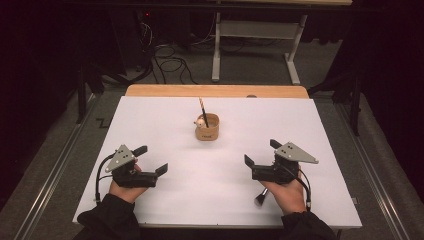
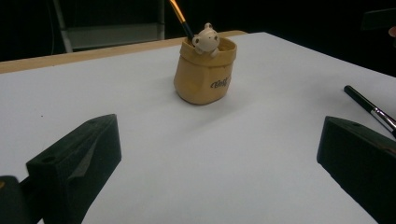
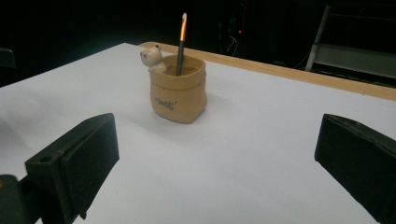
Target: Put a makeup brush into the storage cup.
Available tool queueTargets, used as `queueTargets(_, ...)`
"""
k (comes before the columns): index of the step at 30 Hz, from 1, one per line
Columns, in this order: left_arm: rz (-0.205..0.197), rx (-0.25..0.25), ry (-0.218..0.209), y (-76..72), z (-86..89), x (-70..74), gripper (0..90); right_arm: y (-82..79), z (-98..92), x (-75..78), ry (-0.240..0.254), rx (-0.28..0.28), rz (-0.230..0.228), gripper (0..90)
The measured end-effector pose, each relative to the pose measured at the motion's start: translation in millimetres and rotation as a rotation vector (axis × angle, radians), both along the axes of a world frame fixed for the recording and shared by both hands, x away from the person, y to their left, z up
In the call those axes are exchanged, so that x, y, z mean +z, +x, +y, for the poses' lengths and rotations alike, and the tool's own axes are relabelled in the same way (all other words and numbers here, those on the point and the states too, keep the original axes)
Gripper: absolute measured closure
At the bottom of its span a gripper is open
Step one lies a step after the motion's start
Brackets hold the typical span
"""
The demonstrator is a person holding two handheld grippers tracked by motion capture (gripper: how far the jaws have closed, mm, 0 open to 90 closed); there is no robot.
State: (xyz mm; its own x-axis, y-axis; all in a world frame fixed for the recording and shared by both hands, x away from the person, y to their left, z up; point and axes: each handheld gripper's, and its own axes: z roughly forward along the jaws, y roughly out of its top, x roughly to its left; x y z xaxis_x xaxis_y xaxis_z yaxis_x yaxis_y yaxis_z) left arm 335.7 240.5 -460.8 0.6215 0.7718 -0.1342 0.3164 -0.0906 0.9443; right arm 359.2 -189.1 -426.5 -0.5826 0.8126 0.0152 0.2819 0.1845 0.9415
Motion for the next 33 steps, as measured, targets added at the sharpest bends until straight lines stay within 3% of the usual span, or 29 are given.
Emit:
queueTargets(5, 0.001, 0.003, 0.0, 0.6, 0.4, -0.3, 0.6, -5.0, -14.4, -7.1, -0.004, -0.024, 0.01, 0.5)
queueTargets(22, 0.01, -0.003, -0.004, 1.0, 2.3, -2.5, 0.6, -33.7, -56.7, -16.0, -0.017, -0.069, -0.016, 0.5)
queueTargets(33, -0.003, -0.013, -0.008, 0.1, 3.9, -0.4, 0.6, -33.6, -59.2, -13.1, -0.009, -0.093, -0.036, 0.5)
